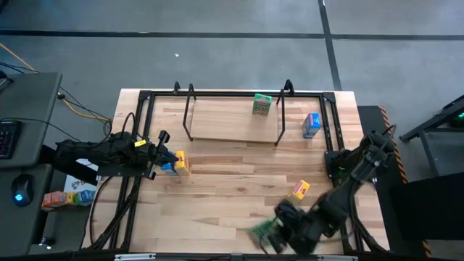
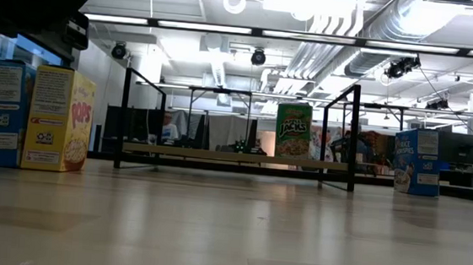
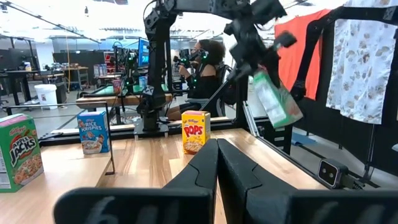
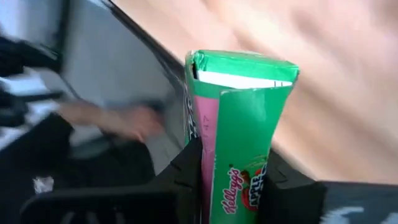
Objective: Stack cereal on shelf
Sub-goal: Put the green cereal box on the shelf
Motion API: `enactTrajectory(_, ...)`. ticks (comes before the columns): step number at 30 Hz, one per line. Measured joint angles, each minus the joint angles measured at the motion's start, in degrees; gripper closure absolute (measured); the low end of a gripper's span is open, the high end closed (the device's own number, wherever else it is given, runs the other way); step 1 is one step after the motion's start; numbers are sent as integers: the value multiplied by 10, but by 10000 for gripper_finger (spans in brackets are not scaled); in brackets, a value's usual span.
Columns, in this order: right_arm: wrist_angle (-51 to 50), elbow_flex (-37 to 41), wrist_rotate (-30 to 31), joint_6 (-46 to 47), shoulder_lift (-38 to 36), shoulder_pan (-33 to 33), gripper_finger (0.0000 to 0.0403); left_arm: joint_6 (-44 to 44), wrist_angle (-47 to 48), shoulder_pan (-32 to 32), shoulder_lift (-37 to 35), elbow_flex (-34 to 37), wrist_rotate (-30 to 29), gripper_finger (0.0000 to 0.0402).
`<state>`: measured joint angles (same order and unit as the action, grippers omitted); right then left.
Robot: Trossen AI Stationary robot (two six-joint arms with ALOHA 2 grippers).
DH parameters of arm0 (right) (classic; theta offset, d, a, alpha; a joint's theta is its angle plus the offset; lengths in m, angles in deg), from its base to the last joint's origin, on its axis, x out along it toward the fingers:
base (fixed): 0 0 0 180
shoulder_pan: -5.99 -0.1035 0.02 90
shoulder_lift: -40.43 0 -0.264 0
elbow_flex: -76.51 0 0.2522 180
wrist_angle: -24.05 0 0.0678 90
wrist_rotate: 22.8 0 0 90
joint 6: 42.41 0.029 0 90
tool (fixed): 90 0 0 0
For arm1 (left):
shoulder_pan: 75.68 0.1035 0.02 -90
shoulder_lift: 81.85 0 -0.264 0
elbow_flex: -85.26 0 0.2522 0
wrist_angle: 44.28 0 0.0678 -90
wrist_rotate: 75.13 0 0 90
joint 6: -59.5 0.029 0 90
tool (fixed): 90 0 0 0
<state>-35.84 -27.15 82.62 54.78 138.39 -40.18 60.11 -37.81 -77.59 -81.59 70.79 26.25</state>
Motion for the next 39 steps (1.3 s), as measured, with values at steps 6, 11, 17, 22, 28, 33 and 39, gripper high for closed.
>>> enactTrajectory(6, 27, 0, -26, -293, -4, 128, 346, 0, 0, 0, 0, 0, 0, 401)
enactTrajectory(11, 8, 0, -141, -491, -7, 267, 346, 0, 0, 0, 0, 0, 0, 401)
enactTrajectory(17, -98, 0, -169, -638, -26, 420, 346, 0, 0, 0, 0, 0, 0, 401)
enactTrajectory(22, -189, -17, -97, -756, -34, 511, 345, 0, 0, 0, 0, 0, 0, 401)
enactTrajectory(28, -219, -52, 7, -919, -32, 569, 345, 0, 0, 0, 0, 0, 0, 401)
enactTrajectory(33, -224, -48, 4, -986, -32, 603, 345, 0, 0, 0, 0, 0, 0, 401)
enactTrajectory(39, -279, -40, -47, -997, -6, 628, 345, 0, 0, 0, 0, 0, 0, 401)
